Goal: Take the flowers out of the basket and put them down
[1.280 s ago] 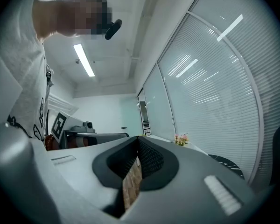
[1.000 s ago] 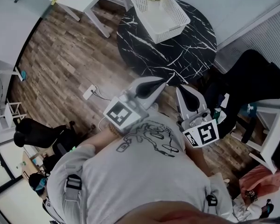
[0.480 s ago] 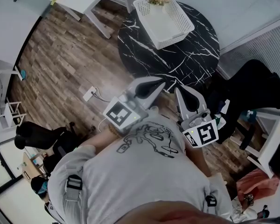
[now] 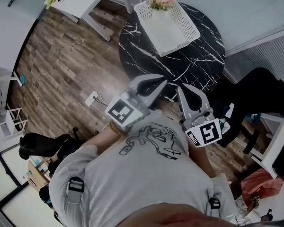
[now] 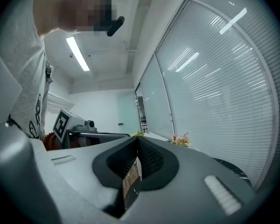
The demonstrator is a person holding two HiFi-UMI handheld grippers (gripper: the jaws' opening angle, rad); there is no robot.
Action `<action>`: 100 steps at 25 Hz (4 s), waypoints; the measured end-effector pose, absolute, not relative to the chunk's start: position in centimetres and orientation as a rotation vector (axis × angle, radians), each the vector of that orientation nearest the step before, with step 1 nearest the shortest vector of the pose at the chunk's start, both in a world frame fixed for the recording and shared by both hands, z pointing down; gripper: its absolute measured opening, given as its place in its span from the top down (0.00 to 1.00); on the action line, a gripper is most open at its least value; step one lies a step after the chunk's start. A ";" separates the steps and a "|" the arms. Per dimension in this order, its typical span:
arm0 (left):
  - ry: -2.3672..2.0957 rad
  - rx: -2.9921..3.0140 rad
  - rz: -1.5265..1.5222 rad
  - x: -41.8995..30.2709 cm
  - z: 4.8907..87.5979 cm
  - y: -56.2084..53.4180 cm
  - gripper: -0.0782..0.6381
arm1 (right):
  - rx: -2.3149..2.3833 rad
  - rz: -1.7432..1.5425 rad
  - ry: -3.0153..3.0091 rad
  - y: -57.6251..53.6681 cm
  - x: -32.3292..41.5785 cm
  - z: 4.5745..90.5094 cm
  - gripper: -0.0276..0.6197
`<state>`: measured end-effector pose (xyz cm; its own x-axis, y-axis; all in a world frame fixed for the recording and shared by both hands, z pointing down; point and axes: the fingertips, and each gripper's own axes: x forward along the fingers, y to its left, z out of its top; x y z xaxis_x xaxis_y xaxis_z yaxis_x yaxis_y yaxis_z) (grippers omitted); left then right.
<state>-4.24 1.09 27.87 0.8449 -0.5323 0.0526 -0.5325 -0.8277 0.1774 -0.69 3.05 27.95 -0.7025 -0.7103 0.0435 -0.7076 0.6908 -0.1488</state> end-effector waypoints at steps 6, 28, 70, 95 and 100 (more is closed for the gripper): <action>-0.819 2.866 0.029 -6.3 28.3 -4.5 0.89 | -1.218 -0.251 2.886 -2.0 -2.5 28.8 0.95; -0.819 2.880 0.351 -11.2 38.7 -26.4 0.79 | -1.416 -0.272 2.944 -23.6 -3.1 37.5 0.75; -0.533 2.960 1.506 -10.6 57.9 -45.6 0.53 | -1.202 -0.467 3.259 -44.9 -6.9 58.8 0.40; -0.455 2.932 1.584 -9.2 59.2 -45.3 0.57 | -1.168 -0.405 3.237 -44.8 -7.3 58.4 0.57; -0.461 2.955 1.564 -9.0 57.5 -45.0 0.57 | -1.170 -0.387 3.234 -44.5 -7.2 56.8 0.57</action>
